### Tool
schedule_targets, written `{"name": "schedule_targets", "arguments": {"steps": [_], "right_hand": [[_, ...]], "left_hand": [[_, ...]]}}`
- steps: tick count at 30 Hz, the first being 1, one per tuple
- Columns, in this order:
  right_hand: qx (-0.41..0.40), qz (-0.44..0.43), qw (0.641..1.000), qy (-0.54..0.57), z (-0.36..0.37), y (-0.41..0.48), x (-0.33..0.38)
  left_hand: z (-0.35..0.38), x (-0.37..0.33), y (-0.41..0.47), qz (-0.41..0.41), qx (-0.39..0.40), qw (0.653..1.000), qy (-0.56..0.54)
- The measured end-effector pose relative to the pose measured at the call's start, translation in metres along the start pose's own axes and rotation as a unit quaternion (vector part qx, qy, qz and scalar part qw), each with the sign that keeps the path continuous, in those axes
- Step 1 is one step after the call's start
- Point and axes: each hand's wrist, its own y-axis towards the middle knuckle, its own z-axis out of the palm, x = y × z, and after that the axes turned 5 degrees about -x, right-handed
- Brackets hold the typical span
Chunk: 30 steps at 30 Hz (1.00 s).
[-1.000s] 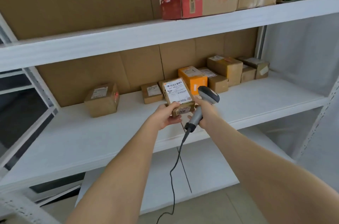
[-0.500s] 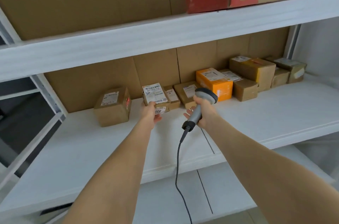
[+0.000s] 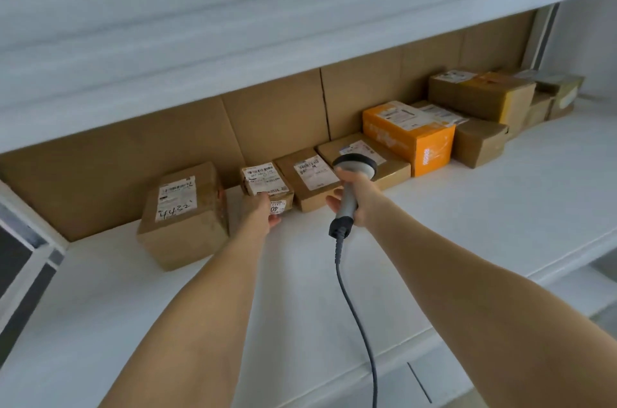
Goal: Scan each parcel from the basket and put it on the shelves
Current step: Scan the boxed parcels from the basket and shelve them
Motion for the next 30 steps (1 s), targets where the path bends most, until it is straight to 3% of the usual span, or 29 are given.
{"name": "schedule_targets", "arguments": {"steps": [7, 14, 18, 22, 25, 30], "right_hand": [[-0.026, 0.002, 1.0, -0.001, 0.01, 0.018, 0.003], [-0.033, -0.004, 0.999, 0.01, 0.014, 0.015, 0.007], [-0.03, -0.009, 0.999, 0.036, 0.011, 0.005, 0.01], [-0.015, -0.017, 0.998, 0.055, 0.003, -0.011, 0.018], [-0.012, -0.029, 0.997, 0.064, -0.011, -0.028, 0.027], [-0.03, -0.058, 0.991, 0.113, -0.064, -0.063, 0.044]], "left_hand": [[0.009, -0.006, 0.027, -0.001, 0.008, 1.0, 0.023], [0.011, -0.018, 0.037, -0.008, -0.042, 0.996, 0.076], [0.008, -0.024, 0.026, 0.004, -0.041, 0.987, 0.154], [0.011, -0.037, 0.009, 0.073, -0.036, 0.982, 0.171], [0.028, -0.049, -0.02, 0.139, -0.06, 0.959, 0.238], [0.101, -0.053, -0.096, 0.211, 0.052, 0.94, 0.264]]}}
